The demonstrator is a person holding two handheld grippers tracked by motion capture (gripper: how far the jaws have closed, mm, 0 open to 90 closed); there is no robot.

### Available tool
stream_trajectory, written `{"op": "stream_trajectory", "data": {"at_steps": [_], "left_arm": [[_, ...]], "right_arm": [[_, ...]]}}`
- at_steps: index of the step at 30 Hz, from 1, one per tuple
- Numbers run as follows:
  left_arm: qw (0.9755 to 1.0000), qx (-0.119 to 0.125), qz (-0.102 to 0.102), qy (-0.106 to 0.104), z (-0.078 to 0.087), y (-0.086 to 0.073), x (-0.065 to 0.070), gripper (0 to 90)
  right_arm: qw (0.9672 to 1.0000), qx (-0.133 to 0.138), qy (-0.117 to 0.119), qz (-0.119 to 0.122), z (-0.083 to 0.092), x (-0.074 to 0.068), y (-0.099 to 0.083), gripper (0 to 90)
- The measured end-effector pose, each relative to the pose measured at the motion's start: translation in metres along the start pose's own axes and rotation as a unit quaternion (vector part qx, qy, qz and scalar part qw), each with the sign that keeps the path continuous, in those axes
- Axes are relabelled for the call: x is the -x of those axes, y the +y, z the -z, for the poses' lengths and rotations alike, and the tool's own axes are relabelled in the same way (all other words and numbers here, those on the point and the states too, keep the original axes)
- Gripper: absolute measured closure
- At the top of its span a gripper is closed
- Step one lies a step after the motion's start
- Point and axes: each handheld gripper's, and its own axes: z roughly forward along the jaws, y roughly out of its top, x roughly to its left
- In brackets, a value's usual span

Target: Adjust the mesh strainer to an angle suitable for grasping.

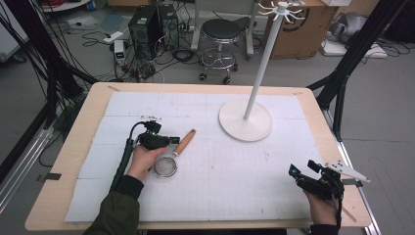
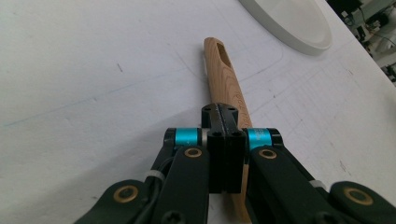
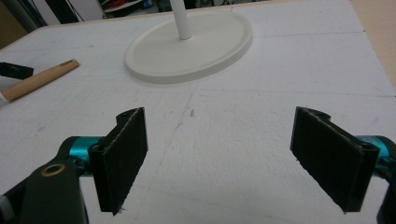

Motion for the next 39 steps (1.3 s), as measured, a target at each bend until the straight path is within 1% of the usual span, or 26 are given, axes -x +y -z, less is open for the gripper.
{"op": "stream_trajectory", "data": {"at_steps": [4,6,9,10,12,15,20,24,26,29,32,33,34,35,36,37,38,39], "left_arm": [[1.0000,-0.004,-0.007,-0.004,-0.001,0.000,0.003,90.0],[1.0000,-0.004,-0.005,-0.004,-0.001,0.000,0.003,90.0],[0.9999,-0.006,-0.011,-0.006,-0.001,-0.001,0.004,90.0],[0.9999,-0.005,-0.011,-0.008,-0.001,-0.001,0.004,90.0],[0.9999,-0.006,-0.011,-0.007,-0.001,-0.001,0.005,90.0],[0.9999,-0.004,-0.015,-0.006,-0.002,-0.001,0.007,90.0],[0.9991,-0.009,-0.039,0.015,-0.002,-0.001,0.013,90.0],[0.9985,-0.012,-0.050,0.021,-0.001,-0.001,0.016,90.0],[0.9984,-0.011,-0.053,0.016,0.000,-0.001,0.018,90.0],[0.9980,0.004,-0.059,0.022,0.006,-0.002,0.023,90.0],[0.9978,0.040,-0.053,0.004,0.015,-0.004,0.028,89.5],[0.9975,0.050,-0.049,0.001,0.018,-0.005,0.030,81.9],[0.9973,0.055,-0.049,0.000,0.020,-0.005,0.030,73.3],[0.9968,0.067,-0.044,-0.004,0.023,-0.006,0.031,64.6],[0.9963,0.075,-0.043,-0.005,0.025,-0.007,0.031,55.6],[0.9959,0.079,-0.044,-0.005,0.027,-0.008,0.031,54.1],[0.9951,0.089,-0.043,-0.003,0.029,-0.009,0.031,49.7],[0.9947,0.095,-0.039,-0.007,0.030,-0.010,0.031,44.8]], "right_arm": [[1.0000,0.000,0.000,0.001,0.000,-0.001,0.000,18.3],[1.0000,-0.002,0.001,0.002,-0.001,-0.001,0.000,18.4],[1.0000,-0.002,0.002,0.002,-0.002,-0.003,0.000,18.4],[1.0000,-0.003,0.001,0.003,-0.002,-0.003,0.000,18.4],[1.0000,-0.002,0.001,0.004,-0.002,-0.002,0.000,18.4],[1.0000,-0.004,-0.001,-0.001,-0.001,-0.001,-0.001,18.4],[1.0000,0.000,0.000,0.001,-0.001,0.000,-0.001,18.4],[1.0000,-0.001,0.001,0.000,-0.001,-0.001,0.000,18.5],[1.0000,-0.002,0.001,0.001,-0.002,-0.001,0.000,18.6],[1.0000,-0.001,0.005,0.000,-0.003,-0.002,0.000,18.6],[1.0000,0.001,0.006,-0.001,-0.003,-0.003,0.000,18.6],[1.0000,0.001,0.006,-0.002,-0.003,-0.003,0.000,18.6],[1.0000,0.002,0.007,0.000,-0.003,-0.003,0.000,18.6],[1.0000,0.000,0.006,-0.003,-0.003,-0.003,0.000,18.6],[1.0000,0.003,0.006,-0.001,-0.003,-0.003,0.000,18.6],[1.0000,0.004,0.006,-0.002,-0.003,-0.003,0.000,18.6],[1.0000,0.005,0.006,-0.002,-0.003,-0.003,0.001,18.6],[1.0000,0.005,0.007,-0.001,-0.002,-0.003,0.001,18.6]]}}
